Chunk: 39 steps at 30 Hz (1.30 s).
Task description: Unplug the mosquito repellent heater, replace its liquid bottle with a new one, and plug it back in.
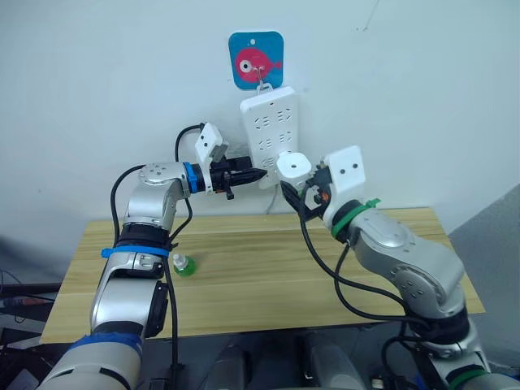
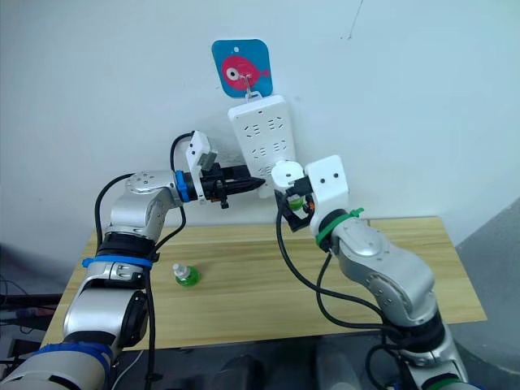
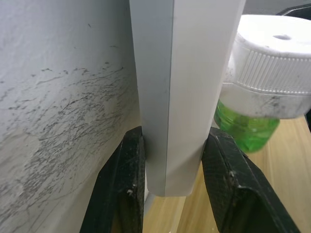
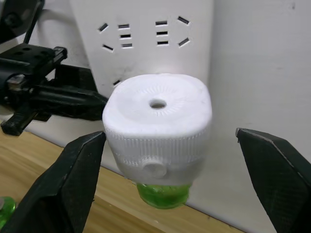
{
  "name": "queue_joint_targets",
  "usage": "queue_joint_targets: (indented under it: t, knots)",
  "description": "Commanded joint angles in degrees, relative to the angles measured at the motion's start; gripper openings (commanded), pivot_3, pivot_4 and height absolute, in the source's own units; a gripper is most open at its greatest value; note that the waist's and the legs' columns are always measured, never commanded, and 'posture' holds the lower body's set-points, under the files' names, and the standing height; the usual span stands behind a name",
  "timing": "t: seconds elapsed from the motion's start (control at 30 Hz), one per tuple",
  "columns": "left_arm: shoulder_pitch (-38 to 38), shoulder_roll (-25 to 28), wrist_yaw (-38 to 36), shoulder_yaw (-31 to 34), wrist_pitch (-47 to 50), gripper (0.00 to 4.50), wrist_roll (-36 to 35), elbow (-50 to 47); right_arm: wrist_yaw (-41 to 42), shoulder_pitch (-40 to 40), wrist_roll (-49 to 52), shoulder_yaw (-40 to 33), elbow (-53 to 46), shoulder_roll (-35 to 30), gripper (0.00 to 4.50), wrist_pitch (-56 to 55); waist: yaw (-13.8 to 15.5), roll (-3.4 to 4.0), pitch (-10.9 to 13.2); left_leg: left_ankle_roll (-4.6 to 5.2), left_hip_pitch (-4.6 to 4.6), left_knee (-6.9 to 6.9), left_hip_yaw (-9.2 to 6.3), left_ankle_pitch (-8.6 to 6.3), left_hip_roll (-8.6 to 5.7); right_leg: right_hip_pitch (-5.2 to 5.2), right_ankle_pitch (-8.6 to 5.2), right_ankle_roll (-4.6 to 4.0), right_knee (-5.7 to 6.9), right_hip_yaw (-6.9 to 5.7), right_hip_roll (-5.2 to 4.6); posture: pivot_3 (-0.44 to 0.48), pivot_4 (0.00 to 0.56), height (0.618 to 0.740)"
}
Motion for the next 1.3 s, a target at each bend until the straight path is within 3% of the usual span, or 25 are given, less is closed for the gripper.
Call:
queue_joint_targets:
  t: [0.03,0.2,0.3,0.4,0.87,1.13,1.3]
  knots:
    - [0.3,-0.4,-0.3,-1.2,0.3,1.28,-0.5,-2.6,0.6,-2.3,-3.7,-0.1,1.5,2.0,4.50,-1.4,0.0,0.00,0.0,0.00,0.00,0.00,0.00,0.00,0.00,0.00,0.00,0.00,0.00,-0.01,0.00,-0.216,0.172,0.730]
    - [0.8,-0.1,0.1,-1.0,0.5,1.28,-0.7,-3.3,2.6,-3.0,-6.3,0.3,3.2,4.8,4.50,-1.2,0.0,0.01,0.0,0.00,0.00,-0.01,-0.01,0.00,-0.01,0.00,0.00,0.00,0.00,-0.01,0.00,-0.203,0.170,0.730]
    - [1.0,0.1,0.4,-0.7,0.5,1.28,-0.7,-3.3,3.9,-2.9,-7.1,0.2,3.0,5.5,3.99,-0.8,0.0,0.01,0.0,0.00,0.00,-0.02,-0.01,0.00,-0.02,-0.01,0.00,0.00,0.00,-0.01,-0.01,-0.200,0.168,0.730]
    - [1.3,0.0,1.0,-0.7,0.2,1.28,-0.7,-3.5,4.6,-3.0,-8.1,0.1,2.4,6.3,3.00,-0.1,0.0,0.02,0.0,0.00,0.00,-0.02,0.00,0.00,-0.03,-0.01,0.00,0.00,0.01,-0.01,-0.02,-0.200,0.168,0.730]
    - [0.2,0.6,4.5,-0.8,-3.6,1.28,1.1,1.4,10.7,1.2,-2.9,-6.9,-15.1,3.1,2.99,16.4,-0.5,0.06,0.0,0.00,-0.05,-0.03,-0.04,-0.02,-0.08,-0.05,0.00,0.00,0.01,-0.03,-0.10,-0.223,0.170,0.730]
    - [2.7,3.3,0.4,1.0,-6.3,1.28,-1.5,-1.3,14.4,1.6,-0.9,-15.1,-16.0,2.5,2.99,17.1,-1.5,0.12,-0.1,-0.08,0.17,0.02,-0.04,0.05,-0.08,0.09,0.08,0.01,0.14,-0.04,-0.06,-0.186,0.155,0.730]
    - [6.1,7.4,0.0,2.3,-11.0,2.89,-1.1,-3.7,17.3,3.0,1.5,-19.6,-16.8,2.1,2.99,17.0,-1.6,0.13,-0.1,-0.10,0.02,-0.11,-0.02,0.06,-0.02,-0.16,0.08,0.01,0.16,-0.04,-0.05,-0.145,0.148,0.730]
